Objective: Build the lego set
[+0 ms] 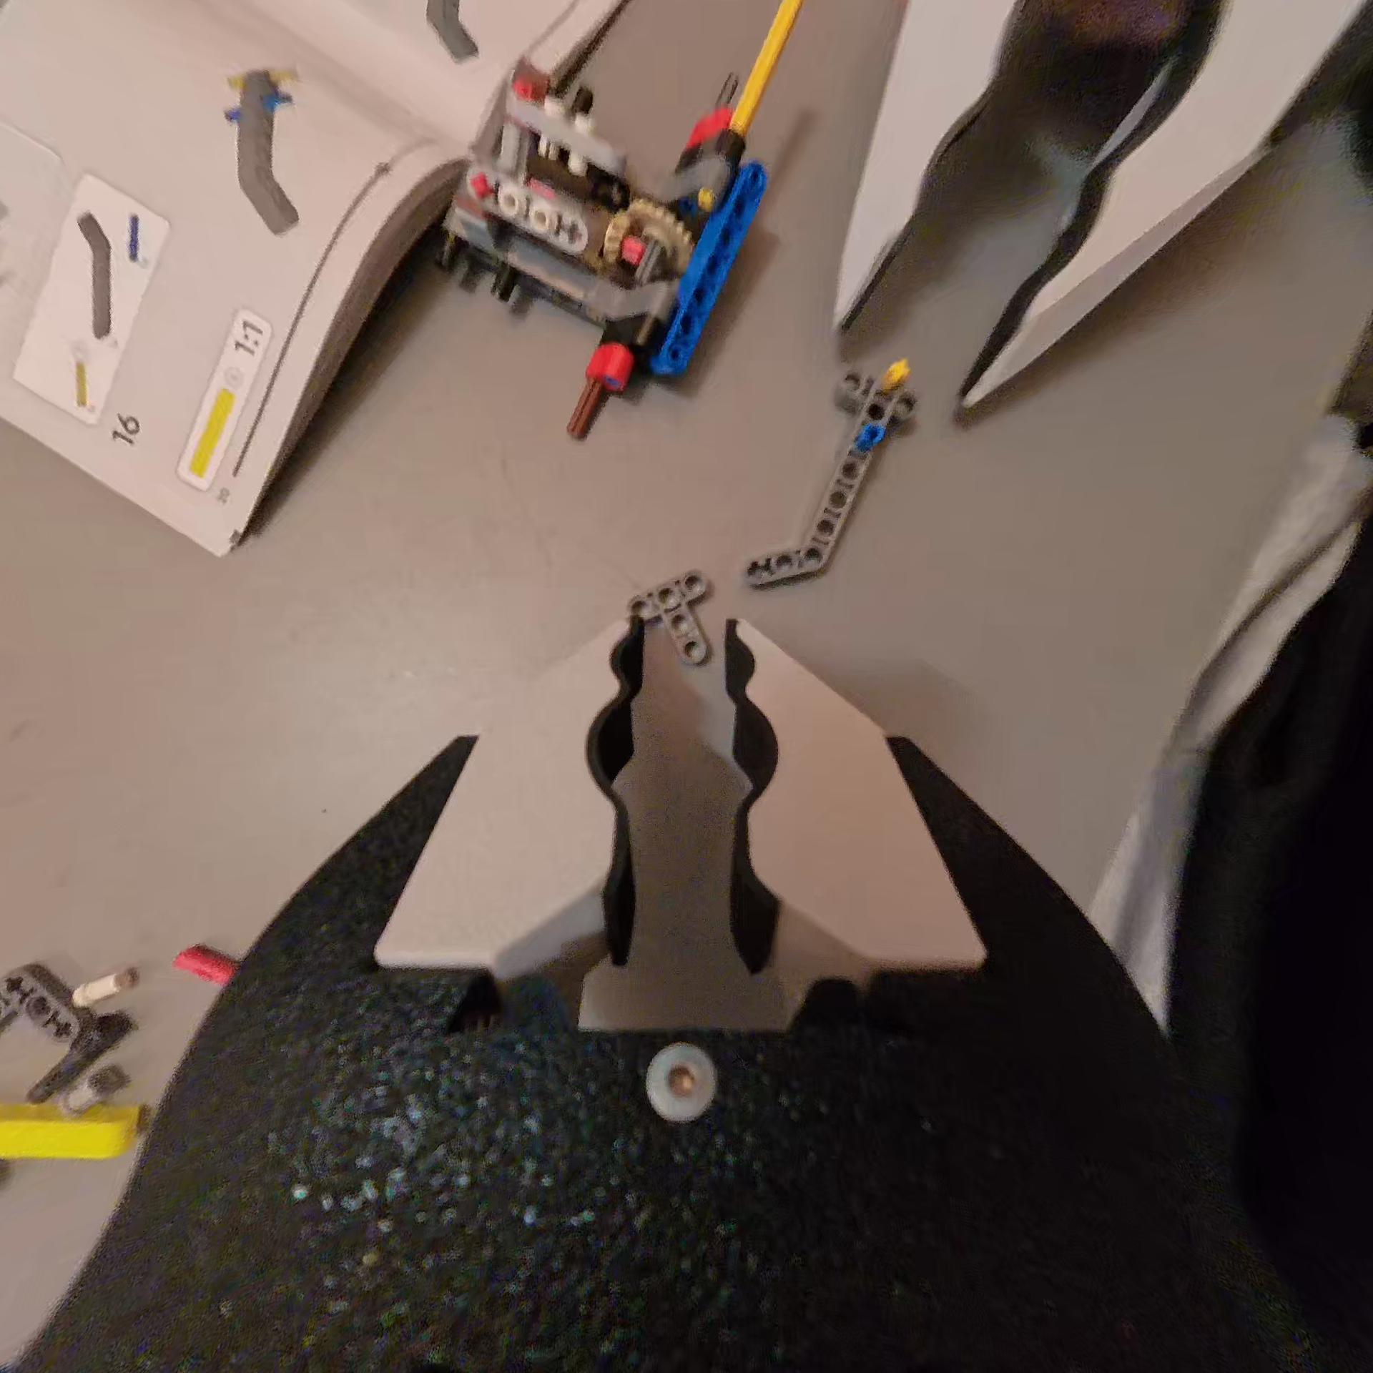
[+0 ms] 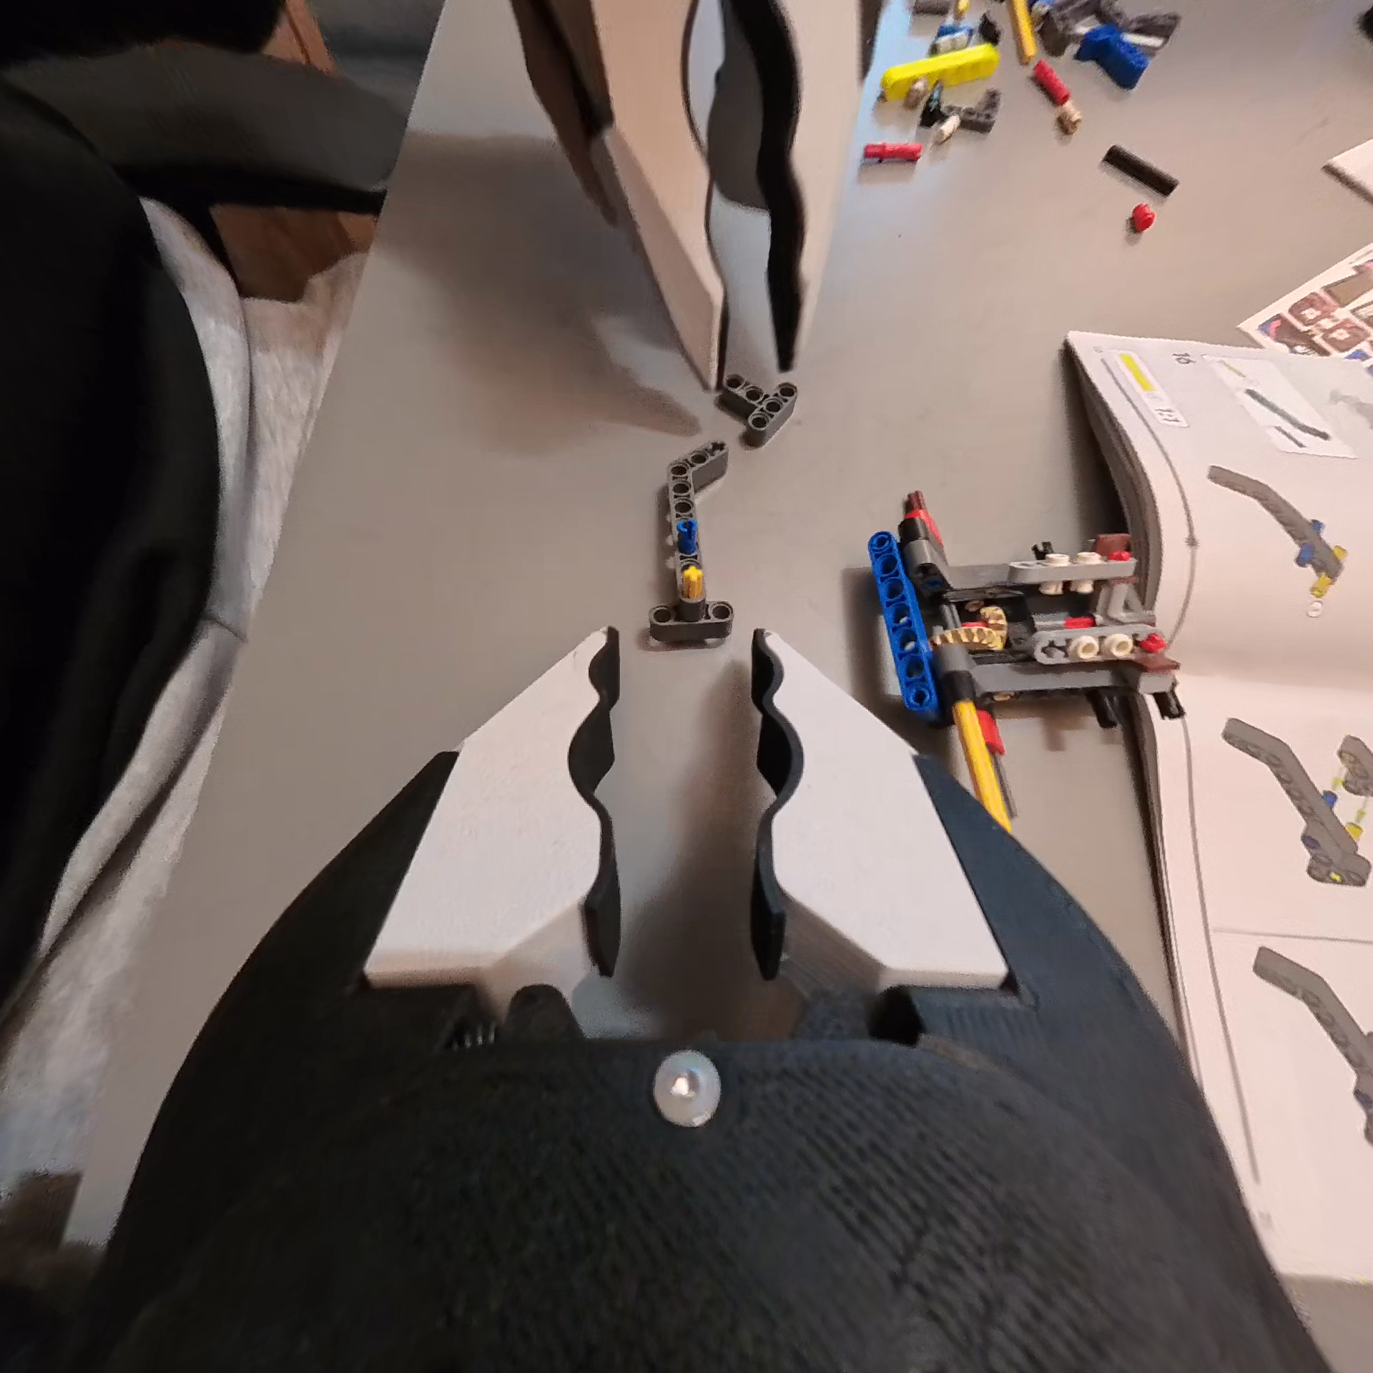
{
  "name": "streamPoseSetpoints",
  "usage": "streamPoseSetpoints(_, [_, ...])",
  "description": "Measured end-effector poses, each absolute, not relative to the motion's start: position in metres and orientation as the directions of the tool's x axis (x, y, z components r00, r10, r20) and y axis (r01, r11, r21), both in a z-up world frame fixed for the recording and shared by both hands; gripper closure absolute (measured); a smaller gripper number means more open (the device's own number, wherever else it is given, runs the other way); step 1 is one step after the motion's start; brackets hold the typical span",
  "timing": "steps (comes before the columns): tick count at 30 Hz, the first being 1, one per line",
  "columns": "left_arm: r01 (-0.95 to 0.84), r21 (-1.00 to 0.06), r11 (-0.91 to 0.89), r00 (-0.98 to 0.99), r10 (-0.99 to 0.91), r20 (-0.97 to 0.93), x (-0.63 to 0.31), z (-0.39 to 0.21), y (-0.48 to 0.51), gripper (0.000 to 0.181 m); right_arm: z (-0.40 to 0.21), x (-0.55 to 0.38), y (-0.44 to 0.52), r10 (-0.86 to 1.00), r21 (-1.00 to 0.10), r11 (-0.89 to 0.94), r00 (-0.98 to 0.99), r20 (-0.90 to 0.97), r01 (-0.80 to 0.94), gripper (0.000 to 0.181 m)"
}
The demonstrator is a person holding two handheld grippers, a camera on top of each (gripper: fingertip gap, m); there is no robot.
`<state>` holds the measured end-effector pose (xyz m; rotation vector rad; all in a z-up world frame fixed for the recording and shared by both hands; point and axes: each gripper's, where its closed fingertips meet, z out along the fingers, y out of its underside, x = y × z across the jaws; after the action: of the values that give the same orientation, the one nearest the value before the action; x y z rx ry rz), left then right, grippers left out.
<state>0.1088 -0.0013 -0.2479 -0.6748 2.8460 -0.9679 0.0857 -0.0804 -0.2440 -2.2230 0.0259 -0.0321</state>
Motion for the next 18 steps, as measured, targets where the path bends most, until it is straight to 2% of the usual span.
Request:
streamPoseSetpoints(1, [-0.392,-0.572,0.721,-0.897,-0.437,0.063,0.111,-0.253,0.001,0.164,-0.241,0.086,-0.083,-0.049,-0.802,-0.597,0.999,0.012,-0.020,0.150])
streamPoseSetpoints(3, [-0.381,-0.549,0.744,-0.892,-0.452,0.007,0.116,-0.259,0.005,0.176,-0.236,0.089,-0.088,-0.096,-0.814,-0.580,0.995,0.023,-0.037,0.152])
streamPoseSetpoints(7, [-0.330,-0.562,0.758,-0.901,-0.430,-0.051,0.120,-0.257,0.004,0.176,-0.234,0.091,-0.099,-0.161,-0.804,-0.593,0.985,0.066,-0.043,0.159])
streamPoseSetpoints(11, [-0.247,-0.629,0.738,-0.904,-0.408,-0.124,0.125,-0.239,-0.006,0.176,-0.232,0.097,-0.105,-0.212,-0.786,-0.615,0.973,0.091,-0.060,0.159])
streamPoseSetpoints(18, [0.023,-0.740,0.672,-0.930,-0.257,-0.263,0.109,-0.207,-0.044,0.176,-0.205,0.097,-0.094,-0.224,-0.870,-0.492,0.971,0.088,-0.034,0.153])
